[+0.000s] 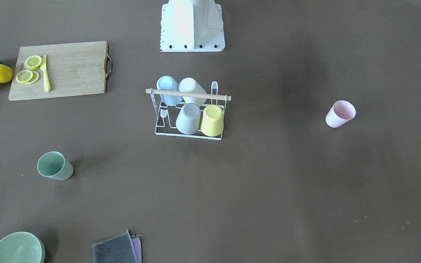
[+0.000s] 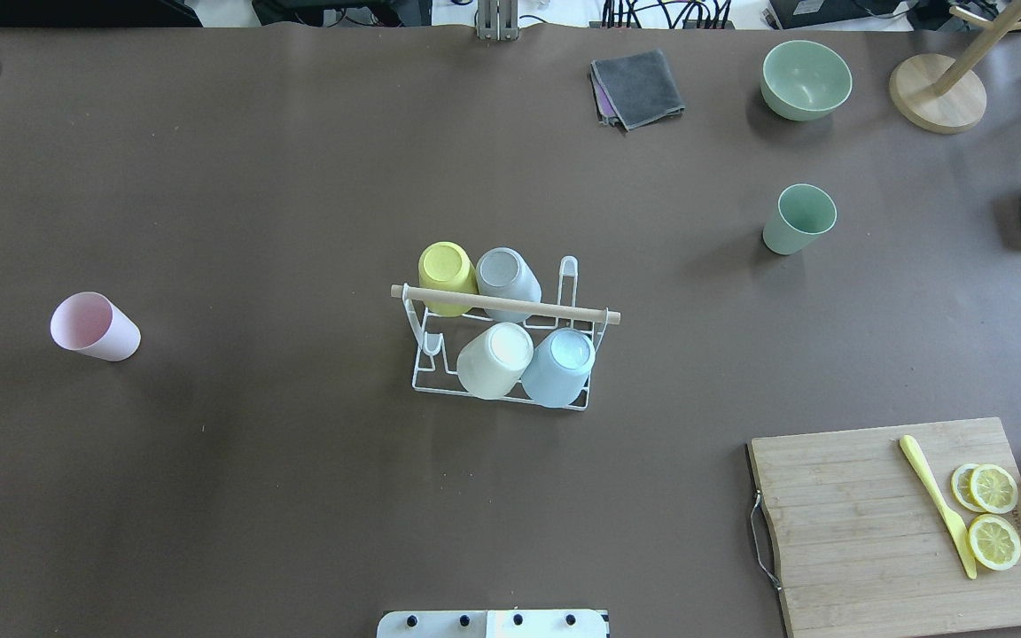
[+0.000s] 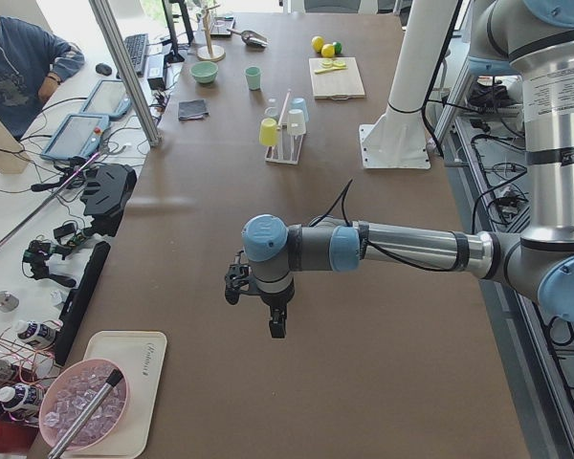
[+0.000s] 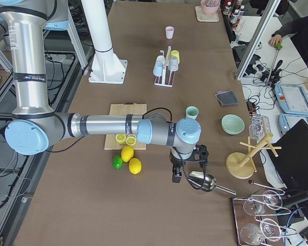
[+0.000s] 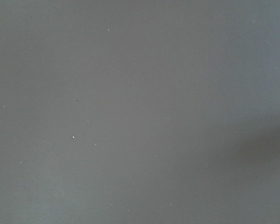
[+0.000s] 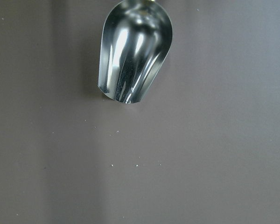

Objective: Place cup on cup holder

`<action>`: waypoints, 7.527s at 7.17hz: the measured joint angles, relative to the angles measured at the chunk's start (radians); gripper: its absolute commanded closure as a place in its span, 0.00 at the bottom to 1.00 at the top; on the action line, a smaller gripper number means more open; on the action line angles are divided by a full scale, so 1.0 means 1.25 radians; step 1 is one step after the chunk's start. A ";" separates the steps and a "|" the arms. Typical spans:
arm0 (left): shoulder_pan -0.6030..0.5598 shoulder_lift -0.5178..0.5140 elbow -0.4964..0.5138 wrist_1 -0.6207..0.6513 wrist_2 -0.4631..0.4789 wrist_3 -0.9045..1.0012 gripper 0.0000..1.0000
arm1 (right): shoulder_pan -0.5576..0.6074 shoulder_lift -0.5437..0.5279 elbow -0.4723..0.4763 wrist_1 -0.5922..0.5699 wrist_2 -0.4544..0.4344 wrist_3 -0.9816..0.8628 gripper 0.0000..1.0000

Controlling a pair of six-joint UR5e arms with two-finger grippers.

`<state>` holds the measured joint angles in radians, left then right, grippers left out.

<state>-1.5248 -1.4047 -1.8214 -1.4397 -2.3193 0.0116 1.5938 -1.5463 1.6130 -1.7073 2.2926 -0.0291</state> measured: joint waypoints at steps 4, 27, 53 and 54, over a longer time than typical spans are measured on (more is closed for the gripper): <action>0.000 0.000 0.000 -0.002 0.000 0.001 0.01 | 0.003 0.001 0.002 0.000 -0.008 0.000 0.00; 0.010 -0.091 0.020 -0.017 -0.002 -0.003 0.01 | -0.108 0.002 0.146 -0.007 0.000 0.191 0.00; 0.429 -0.712 0.521 0.525 0.180 0.129 0.01 | -0.552 0.898 -0.945 -0.177 -0.211 -0.233 0.00; 0.450 -0.727 0.544 0.526 0.178 0.129 0.01 | -0.555 0.909 -0.965 -0.189 -0.216 -0.247 0.00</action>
<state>-0.9619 -2.3132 -1.1413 -0.7819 -2.0968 0.1734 0.9003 -0.4103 0.4066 -1.9436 2.0226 -0.3376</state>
